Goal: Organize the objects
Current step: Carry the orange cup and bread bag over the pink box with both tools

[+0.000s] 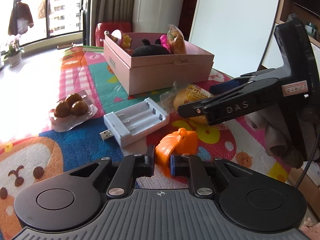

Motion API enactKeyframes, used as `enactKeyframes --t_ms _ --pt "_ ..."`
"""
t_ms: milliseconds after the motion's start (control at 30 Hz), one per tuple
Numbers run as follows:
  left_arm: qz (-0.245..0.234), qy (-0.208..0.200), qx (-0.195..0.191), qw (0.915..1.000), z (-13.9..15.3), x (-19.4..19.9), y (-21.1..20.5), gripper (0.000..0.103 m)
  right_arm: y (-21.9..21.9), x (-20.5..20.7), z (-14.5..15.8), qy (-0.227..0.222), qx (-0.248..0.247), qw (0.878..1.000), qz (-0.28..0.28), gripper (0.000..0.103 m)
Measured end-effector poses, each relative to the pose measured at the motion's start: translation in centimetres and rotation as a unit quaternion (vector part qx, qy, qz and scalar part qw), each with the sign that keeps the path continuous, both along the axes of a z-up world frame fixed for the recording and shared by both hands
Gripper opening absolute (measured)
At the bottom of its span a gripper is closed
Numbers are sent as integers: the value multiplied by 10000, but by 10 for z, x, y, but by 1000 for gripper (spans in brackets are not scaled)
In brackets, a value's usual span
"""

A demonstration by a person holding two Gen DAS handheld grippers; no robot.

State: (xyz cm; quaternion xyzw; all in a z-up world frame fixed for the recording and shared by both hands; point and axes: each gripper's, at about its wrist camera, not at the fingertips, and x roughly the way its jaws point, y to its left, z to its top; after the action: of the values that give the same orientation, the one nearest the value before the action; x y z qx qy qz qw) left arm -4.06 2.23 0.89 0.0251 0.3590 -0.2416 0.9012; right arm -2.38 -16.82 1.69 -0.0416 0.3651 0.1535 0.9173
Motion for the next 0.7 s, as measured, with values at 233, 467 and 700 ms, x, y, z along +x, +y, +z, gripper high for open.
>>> enactKeyframes --t_ms 233,467,700 --pt "-14 -3 -2 10000 -2 -4 0 16 27 -12 3 235 -403 9989 -2 56" --pt "16 -52 166 9998 10 -8 -13 16 0 -63 31 -43 -229 9994 -252 54" --pt "11 -286 135 9995 42 -4 -29 16 -27 -82 62 -609 330 9969 -367 54"
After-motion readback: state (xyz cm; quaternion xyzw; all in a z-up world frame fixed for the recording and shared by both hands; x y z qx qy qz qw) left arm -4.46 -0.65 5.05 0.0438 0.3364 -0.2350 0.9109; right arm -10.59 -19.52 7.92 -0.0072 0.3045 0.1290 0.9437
